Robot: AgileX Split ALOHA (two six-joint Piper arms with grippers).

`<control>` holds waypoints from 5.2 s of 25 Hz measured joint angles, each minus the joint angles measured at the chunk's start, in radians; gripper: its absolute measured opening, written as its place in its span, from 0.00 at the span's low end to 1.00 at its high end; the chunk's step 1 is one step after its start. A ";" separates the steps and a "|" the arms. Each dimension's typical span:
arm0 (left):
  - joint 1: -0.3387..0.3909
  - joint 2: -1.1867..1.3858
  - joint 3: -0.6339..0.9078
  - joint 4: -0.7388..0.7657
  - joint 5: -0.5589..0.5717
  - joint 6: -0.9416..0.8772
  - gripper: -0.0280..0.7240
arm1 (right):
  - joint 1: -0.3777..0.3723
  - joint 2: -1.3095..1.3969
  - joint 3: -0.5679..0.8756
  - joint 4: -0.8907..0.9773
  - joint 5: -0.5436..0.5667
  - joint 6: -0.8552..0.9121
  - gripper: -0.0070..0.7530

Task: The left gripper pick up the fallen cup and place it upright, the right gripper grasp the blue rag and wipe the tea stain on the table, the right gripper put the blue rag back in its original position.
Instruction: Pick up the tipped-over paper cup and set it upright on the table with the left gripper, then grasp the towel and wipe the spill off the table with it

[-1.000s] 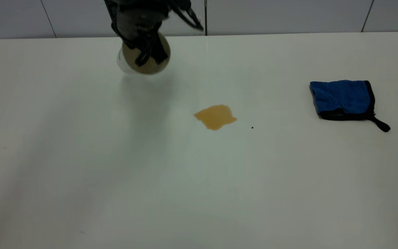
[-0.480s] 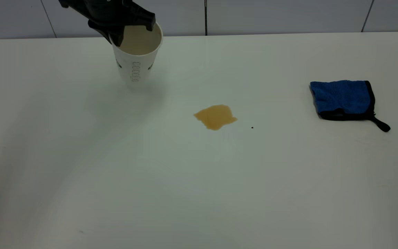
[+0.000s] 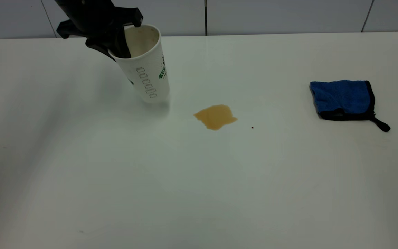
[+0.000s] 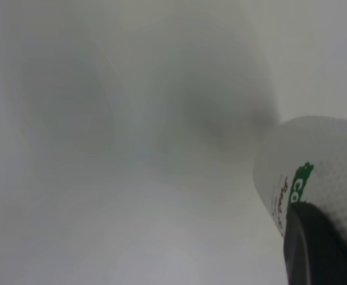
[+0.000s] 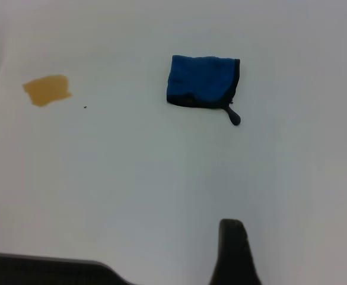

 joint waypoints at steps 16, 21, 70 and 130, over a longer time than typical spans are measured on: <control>0.004 0.065 0.000 -0.011 0.005 0.023 0.21 | 0.000 0.000 0.000 0.000 0.000 0.000 0.77; 0.004 0.076 0.000 -0.010 0.005 0.024 0.31 | 0.000 0.000 0.000 0.000 0.000 0.000 0.77; 0.012 -0.770 0.182 0.387 0.585 -0.199 0.44 | 0.000 0.000 0.000 0.000 0.000 0.000 0.77; 0.299 -2.304 1.140 0.374 0.547 -0.198 0.44 | 0.000 0.003 -0.023 0.011 -0.032 0.000 0.77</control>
